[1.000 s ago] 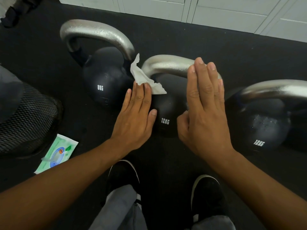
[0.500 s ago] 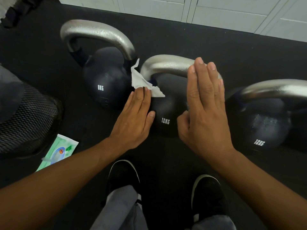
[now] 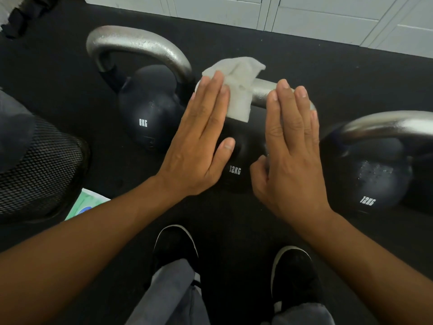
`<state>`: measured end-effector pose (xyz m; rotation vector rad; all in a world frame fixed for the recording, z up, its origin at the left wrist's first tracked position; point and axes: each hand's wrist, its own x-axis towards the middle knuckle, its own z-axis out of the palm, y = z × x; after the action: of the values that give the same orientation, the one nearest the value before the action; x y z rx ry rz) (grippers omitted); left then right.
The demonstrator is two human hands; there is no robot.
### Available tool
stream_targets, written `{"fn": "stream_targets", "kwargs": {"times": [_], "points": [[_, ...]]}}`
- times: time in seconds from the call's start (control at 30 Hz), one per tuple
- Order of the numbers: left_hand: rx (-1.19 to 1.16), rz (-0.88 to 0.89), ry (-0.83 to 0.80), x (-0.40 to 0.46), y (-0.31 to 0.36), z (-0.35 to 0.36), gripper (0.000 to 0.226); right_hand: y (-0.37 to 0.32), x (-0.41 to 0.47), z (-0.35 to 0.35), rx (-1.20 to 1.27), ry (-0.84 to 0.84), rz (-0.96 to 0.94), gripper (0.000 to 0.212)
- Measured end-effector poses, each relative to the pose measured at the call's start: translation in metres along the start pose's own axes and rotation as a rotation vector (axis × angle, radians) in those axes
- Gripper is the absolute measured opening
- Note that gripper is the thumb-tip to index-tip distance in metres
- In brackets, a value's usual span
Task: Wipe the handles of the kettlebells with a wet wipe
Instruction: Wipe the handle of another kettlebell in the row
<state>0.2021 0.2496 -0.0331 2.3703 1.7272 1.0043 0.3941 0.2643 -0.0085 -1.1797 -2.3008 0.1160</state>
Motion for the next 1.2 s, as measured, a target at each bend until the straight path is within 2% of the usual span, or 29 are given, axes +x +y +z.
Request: {"fn": "stream_targets", "kwargs": {"times": [0.13,0.33,0.43,0.53,0.67,0.77,0.8,0.93,1.0,1.07,1.2], "points": [[-0.167,-0.067,0.115,0.021,0.006,-0.009,0.053,0.001,0.000,-0.003,0.001,-0.008,-0.004,0.090],[-0.287,-0.311,0.176,0.033,-0.002,-0.026,0.023,0.003,-0.001,-0.003,-0.019,-0.007,-0.022,0.089],[-0.331,-0.346,0.157,0.041,-0.005,-0.033,0.031,0.002,-0.001,-0.002,-0.023,-0.002,-0.022,0.089],[-0.346,-0.327,0.062,0.042,-0.010,-0.031,0.038,0.002,-0.001,-0.001,-0.029,0.007,-0.023,0.089],[-0.566,-0.602,0.010,0.036,-0.018,-0.024,0.062,0.004,-0.001,-0.001,-0.053,0.002,-0.028,0.090],[-0.548,-0.662,-0.026,0.036,-0.019,-0.024,0.072,0.004,-0.001,-0.002,-0.061,0.006,-0.025,0.090],[-0.506,-0.629,-0.032,0.037,-0.019,-0.025,0.072,0.003,-0.001,-0.002,-0.061,0.006,-0.021,0.090],[-0.393,-0.392,0.020,0.045,-0.013,-0.027,0.042,0.000,0.003,-0.005,-0.041,0.000,-0.012,0.086],[-0.413,-0.360,0.040,0.048,-0.011,-0.026,0.039,-0.002,0.007,-0.008,-0.024,-0.011,-0.010,0.083],[-0.488,-0.420,0.025,0.047,-0.015,-0.022,0.042,-0.003,0.012,-0.010,-0.005,-0.026,-0.005,0.080],[-0.696,-0.657,-0.025,0.044,-0.025,-0.018,0.064,-0.002,0.019,-0.013,0.032,-0.028,0.001,0.077]]}}
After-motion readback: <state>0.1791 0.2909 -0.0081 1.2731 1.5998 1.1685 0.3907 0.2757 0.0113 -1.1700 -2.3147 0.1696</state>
